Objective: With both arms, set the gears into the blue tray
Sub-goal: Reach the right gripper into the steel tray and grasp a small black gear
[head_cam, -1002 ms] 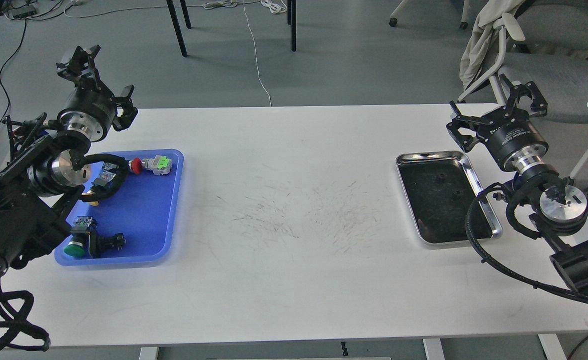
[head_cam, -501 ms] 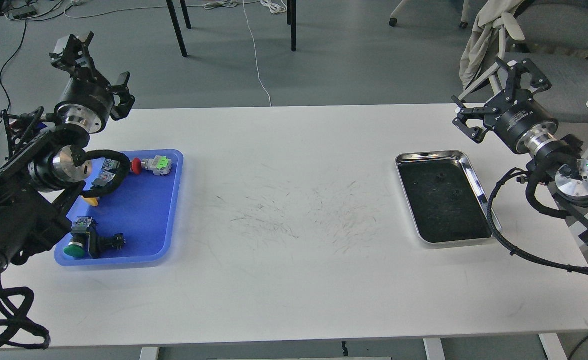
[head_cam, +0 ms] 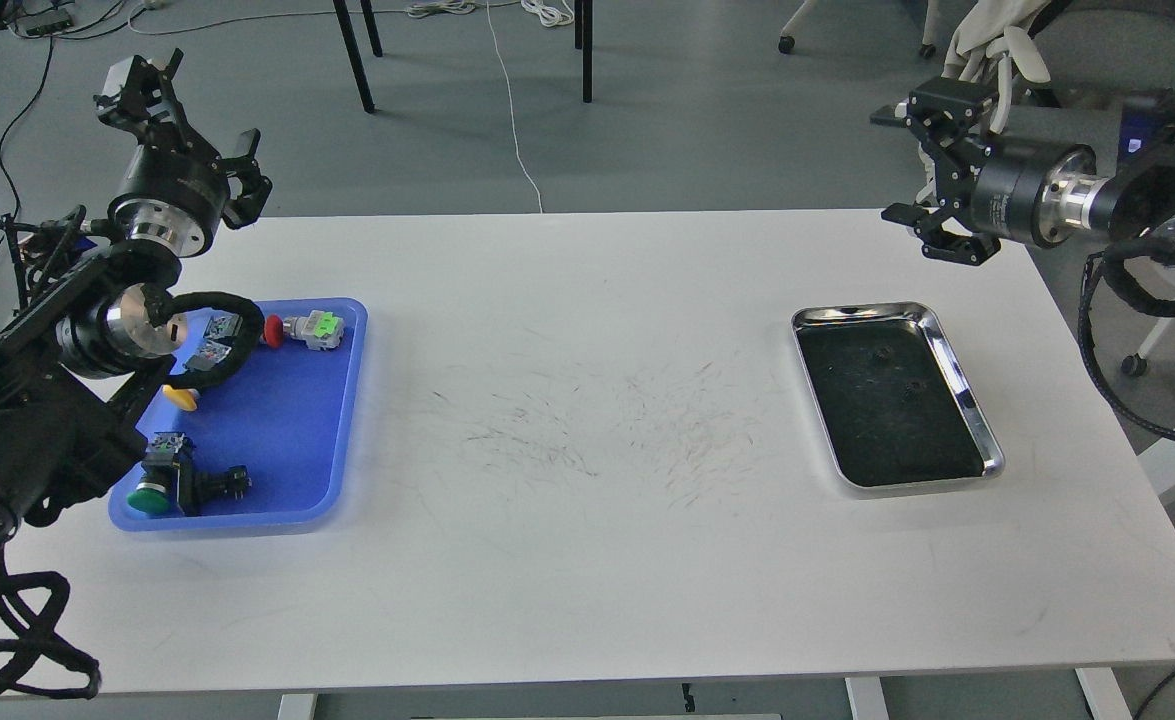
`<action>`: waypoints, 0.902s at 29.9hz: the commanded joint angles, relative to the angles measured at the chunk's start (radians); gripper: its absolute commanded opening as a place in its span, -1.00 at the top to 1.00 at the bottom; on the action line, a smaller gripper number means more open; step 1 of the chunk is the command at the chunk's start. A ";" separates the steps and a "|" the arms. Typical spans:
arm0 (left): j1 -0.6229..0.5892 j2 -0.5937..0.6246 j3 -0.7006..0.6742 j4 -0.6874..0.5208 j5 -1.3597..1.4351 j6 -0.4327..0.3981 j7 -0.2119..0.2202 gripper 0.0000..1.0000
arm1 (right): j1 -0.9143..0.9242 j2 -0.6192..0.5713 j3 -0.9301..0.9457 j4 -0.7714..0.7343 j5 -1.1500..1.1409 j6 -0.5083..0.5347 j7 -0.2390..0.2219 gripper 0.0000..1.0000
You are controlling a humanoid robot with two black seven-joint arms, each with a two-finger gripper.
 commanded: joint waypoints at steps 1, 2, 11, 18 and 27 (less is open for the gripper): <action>0.003 0.002 0.003 -0.001 0.000 0.003 -0.006 -0.97 | 0.027 0.005 -0.045 0.067 -0.316 0.019 -0.087 -0.98; 0.006 0.002 0.003 -0.003 0.000 0.003 -0.004 -0.97 | 0.044 0.004 -0.083 0.088 -0.432 0.034 -0.090 -0.98; 0.009 0.001 0.009 -0.003 0.000 0.003 -0.004 -0.97 | 0.055 0.031 -0.292 0.041 -0.725 0.026 -0.080 -0.97; 0.009 -0.001 0.012 -0.001 0.008 0.003 -0.007 -0.97 | -0.037 0.143 -0.293 -0.092 -0.743 -0.062 -0.051 -0.97; 0.008 -0.001 0.012 -0.001 0.014 0.004 -0.007 -0.97 | -0.097 0.263 -0.293 -0.197 -0.743 -0.122 -0.043 -0.91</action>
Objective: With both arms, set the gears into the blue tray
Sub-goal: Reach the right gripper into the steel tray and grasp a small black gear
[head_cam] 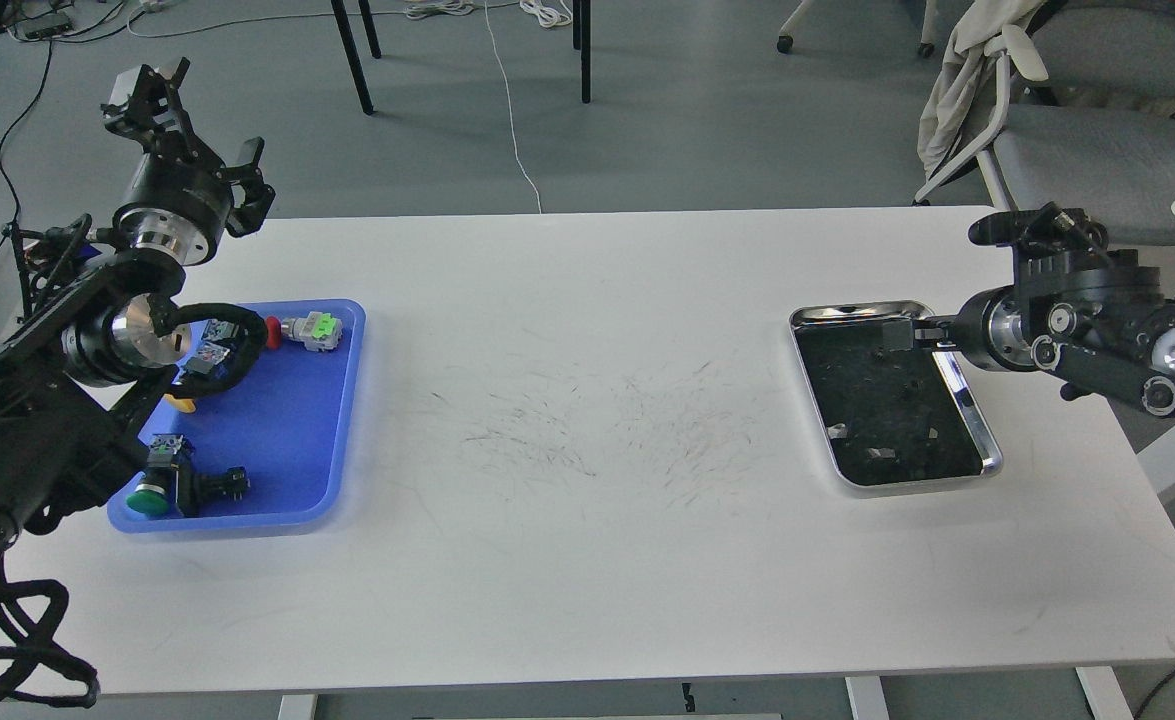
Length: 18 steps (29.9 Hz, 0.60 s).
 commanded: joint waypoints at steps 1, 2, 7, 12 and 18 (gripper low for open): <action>-0.002 0.000 0.000 0.000 0.002 0.003 0.000 -0.97 | -0.027 0.064 0.000 -0.061 0.000 -0.034 0.000 -0.89; -0.002 0.000 0.000 0.000 0.002 0.008 -0.001 -0.97 | -0.033 0.081 0.000 -0.078 0.000 -0.042 0.000 -0.88; -0.002 0.000 0.000 0.001 0.002 0.013 -0.001 -0.97 | -0.067 0.131 -0.001 -0.144 0.000 -0.051 0.003 -0.84; -0.003 0.000 0.000 0.000 0.002 0.036 -0.018 -0.97 | -0.081 0.154 -0.002 -0.169 0.000 -0.051 0.012 -0.84; -0.003 -0.006 0.000 0.000 0.002 0.037 -0.021 -0.97 | -0.101 0.187 -0.003 -0.218 0.000 -0.052 0.015 -0.65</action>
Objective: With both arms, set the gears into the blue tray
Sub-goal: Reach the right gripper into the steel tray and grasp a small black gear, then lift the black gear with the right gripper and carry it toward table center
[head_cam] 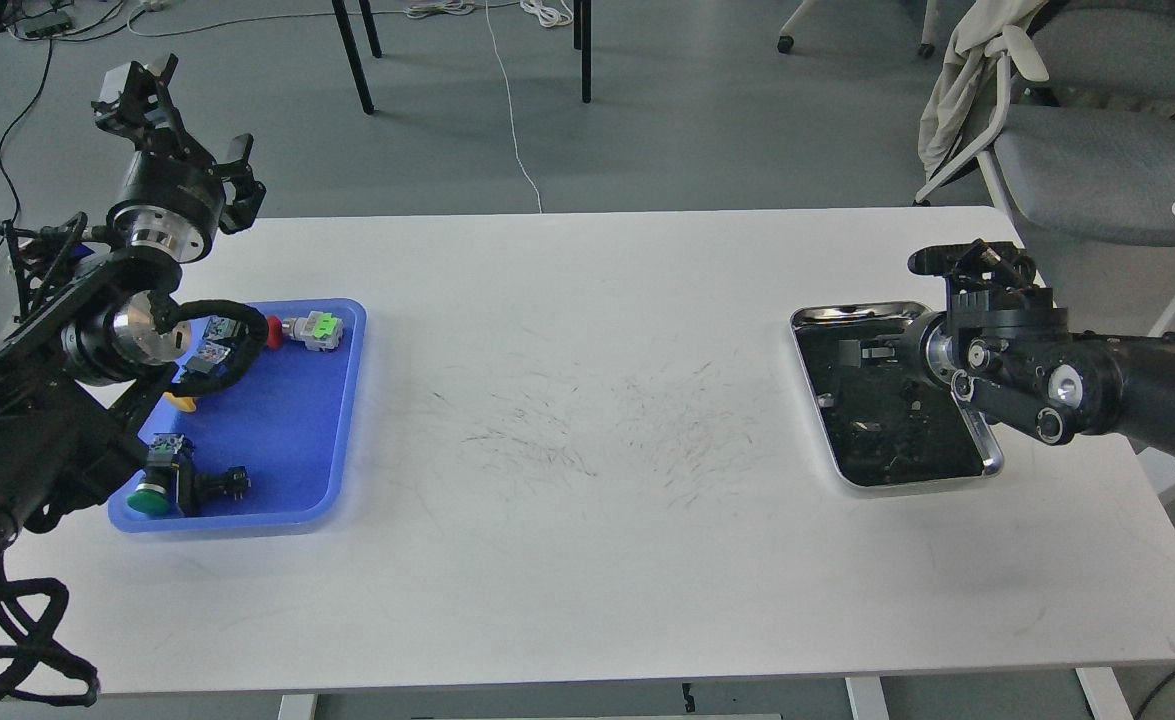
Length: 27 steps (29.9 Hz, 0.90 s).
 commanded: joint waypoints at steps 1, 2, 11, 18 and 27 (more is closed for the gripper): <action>0.000 -0.003 0.000 0.000 0.000 0.002 -0.001 -0.97 | -0.010 0.017 0.000 -0.027 0.000 -0.001 0.004 -0.60; 0.000 -0.003 0.000 0.000 0.000 0.002 -0.001 -0.97 | -0.010 0.020 0.000 -0.027 0.000 -0.001 0.004 -0.58; 0.002 0.003 0.000 0.000 0.000 0.007 -0.002 -0.97 | -0.028 0.061 0.000 -0.085 0.000 0.000 0.004 -0.28; 0.003 0.004 0.001 0.001 0.000 0.007 -0.002 -0.97 | -0.030 0.066 -0.002 -0.110 0.000 0.003 0.006 -0.16; 0.003 0.004 0.001 0.001 0.000 0.007 -0.002 -0.97 | -0.038 0.066 -0.040 -0.122 0.000 0.003 0.041 0.24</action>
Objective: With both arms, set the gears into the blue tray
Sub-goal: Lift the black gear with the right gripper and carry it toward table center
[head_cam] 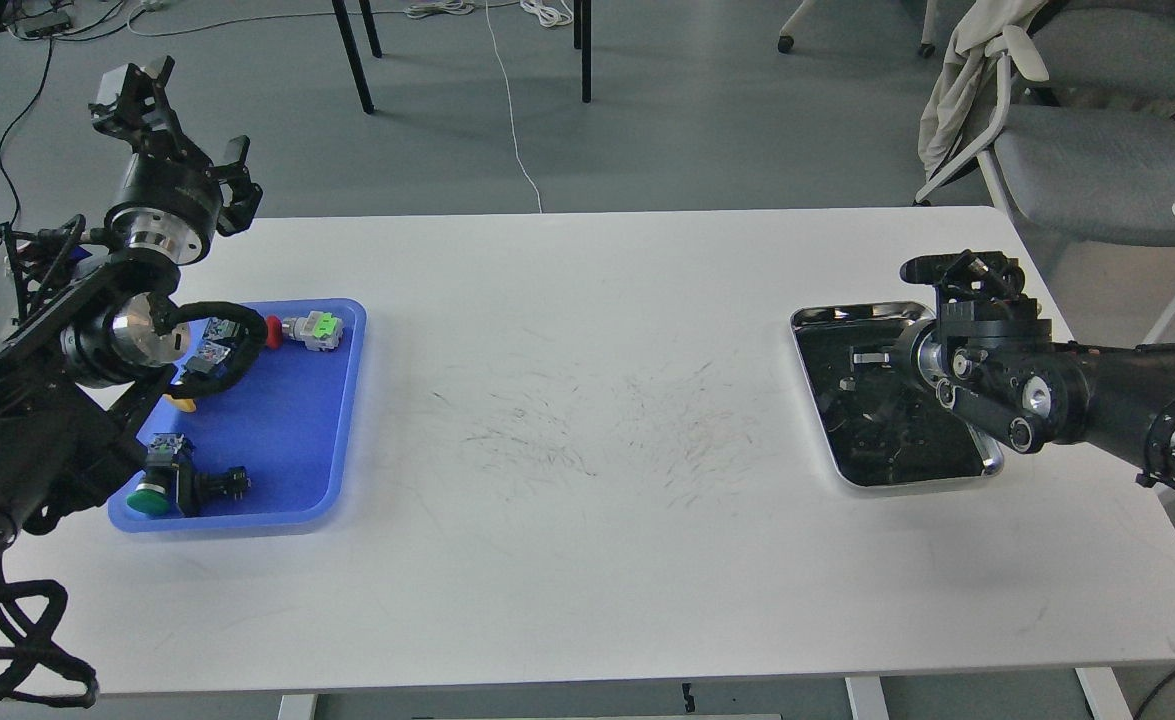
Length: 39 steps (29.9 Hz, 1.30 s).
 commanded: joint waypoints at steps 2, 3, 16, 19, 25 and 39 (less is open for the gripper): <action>0.000 -0.002 -0.002 0.000 0.000 0.000 0.000 -0.97 | -0.001 0.001 -0.020 -0.003 0.000 0.000 0.018 0.42; 0.000 -0.002 -0.002 0.002 0.000 0.000 0.000 -0.97 | -0.001 0.001 -0.020 -0.003 0.000 0.000 0.018 0.49; 0.000 -0.002 0.000 0.002 0.001 0.000 0.002 -0.97 | 0.054 0.003 -0.012 0.024 0.007 -0.003 0.029 0.96; 0.000 -0.002 0.000 0.002 0.000 0.000 0.002 -0.97 | 0.152 -0.020 -0.003 0.108 0.012 -0.003 0.029 0.96; -0.003 -0.002 0.000 0.002 0.001 0.002 0.002 -0.97 | 0.371 -0.147 0.046 0.329 0.023 0.002 0.026 0.95; -0.012 0.006 0.000 0.009 0.001 0.002 0.006 -0.97 | 0.283 0.173 0.287 0.362 0.063 -0.138 0.110 0.93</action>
